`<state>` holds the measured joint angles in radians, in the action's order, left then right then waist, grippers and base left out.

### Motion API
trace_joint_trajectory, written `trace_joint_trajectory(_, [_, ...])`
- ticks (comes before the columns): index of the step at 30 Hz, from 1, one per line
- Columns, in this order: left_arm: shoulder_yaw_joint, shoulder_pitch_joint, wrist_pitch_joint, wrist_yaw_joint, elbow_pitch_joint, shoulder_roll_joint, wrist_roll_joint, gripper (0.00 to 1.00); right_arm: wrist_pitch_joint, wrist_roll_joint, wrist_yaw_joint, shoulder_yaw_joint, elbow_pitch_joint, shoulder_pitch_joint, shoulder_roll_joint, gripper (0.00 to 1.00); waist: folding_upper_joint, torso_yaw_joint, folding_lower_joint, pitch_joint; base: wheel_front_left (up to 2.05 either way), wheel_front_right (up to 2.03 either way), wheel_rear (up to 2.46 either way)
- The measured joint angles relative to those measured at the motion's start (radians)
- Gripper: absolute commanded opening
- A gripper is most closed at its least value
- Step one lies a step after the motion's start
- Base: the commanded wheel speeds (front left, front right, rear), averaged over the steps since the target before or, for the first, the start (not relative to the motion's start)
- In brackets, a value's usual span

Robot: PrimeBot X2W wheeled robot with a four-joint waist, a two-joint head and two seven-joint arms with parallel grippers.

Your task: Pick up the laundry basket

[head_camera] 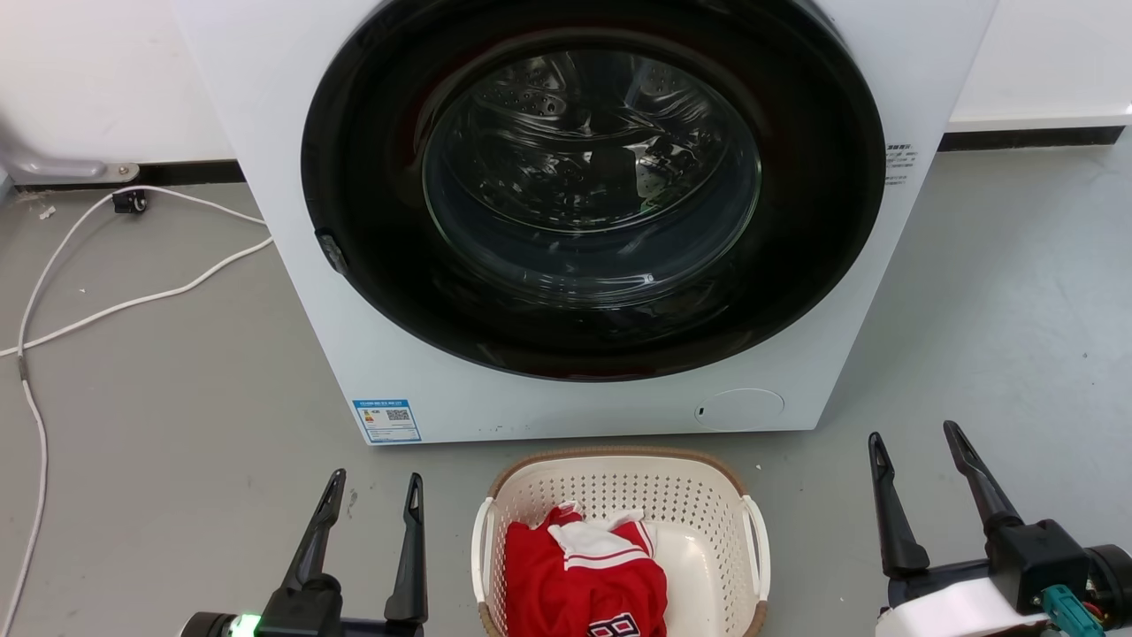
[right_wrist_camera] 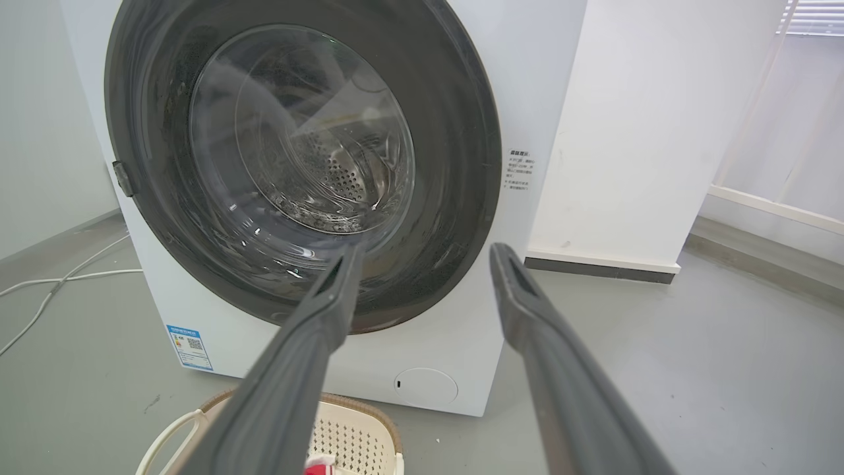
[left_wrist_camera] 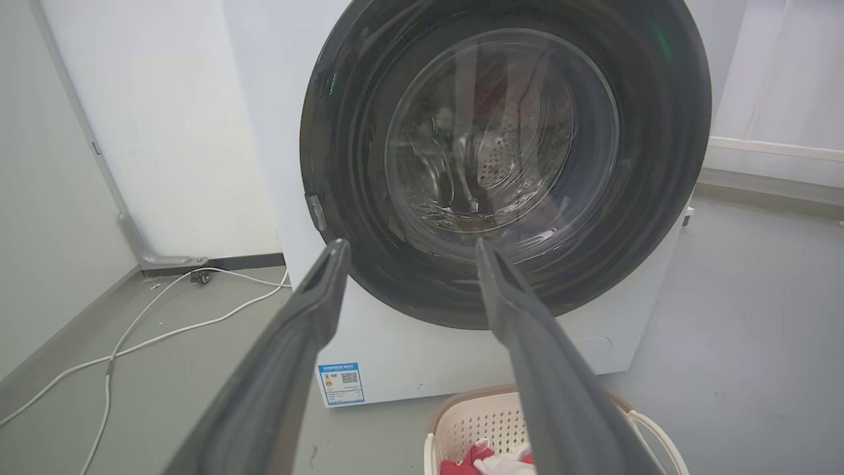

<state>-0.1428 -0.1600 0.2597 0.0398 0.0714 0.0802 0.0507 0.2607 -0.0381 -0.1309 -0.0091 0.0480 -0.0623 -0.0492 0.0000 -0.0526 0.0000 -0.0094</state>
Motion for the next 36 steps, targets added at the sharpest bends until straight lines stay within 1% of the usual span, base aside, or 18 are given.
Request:
trace_joint_trajectory(14, [0.034,-0.005,0.003,-0.032,-0.016,-0.02,-0.011,1.0,0.002,0.017,0.0,-0.003,0.017,0.001,0.0,1.0,0.0,-0.004,0.0,-0.002,0.0,0.0,0.0])
trace_joint_trajectory(22, [0.044,-0.005,0.003,-0.054,-0.041,-0.025,-0.01,1.0,0.002,0.05,0.0,-0.002,0.029,0.006,0.0,1.0,0.0,-0.009,0.0,0.027,0.0,0.0,0.0])
trace_joint_trajectory(25, [0.056,0.015,0.003,-0.058,-0.049,-0.026,-0.011,1.0,0.002,0.089,0.0,0.008,0.054,0.033,-0.001,1.0,0.0,-0.014,0.0,0.061,0.0,0.0,0.0])
trace_joint_trajectory(30, [0.082,0.096,0.003,-0.08,-0.09,-0.027,-0.004,1.0,0.002,0.071,0.0,0.03,0.118,0.126,-0.002,1.0,0.0,-0.022,0.0,0.152,0.0,0.0,0.0])
trace_joint_trajectory(36, [0.108,0.256,0.004,-0.117,-0.202,-0.006,-0.005,1.0,0.002,0.051,0.0,0.026,0.224,0.261,-0.002,1.0,0.0,-0.03,0.0001,0.298,0.0,0.0,0.0])
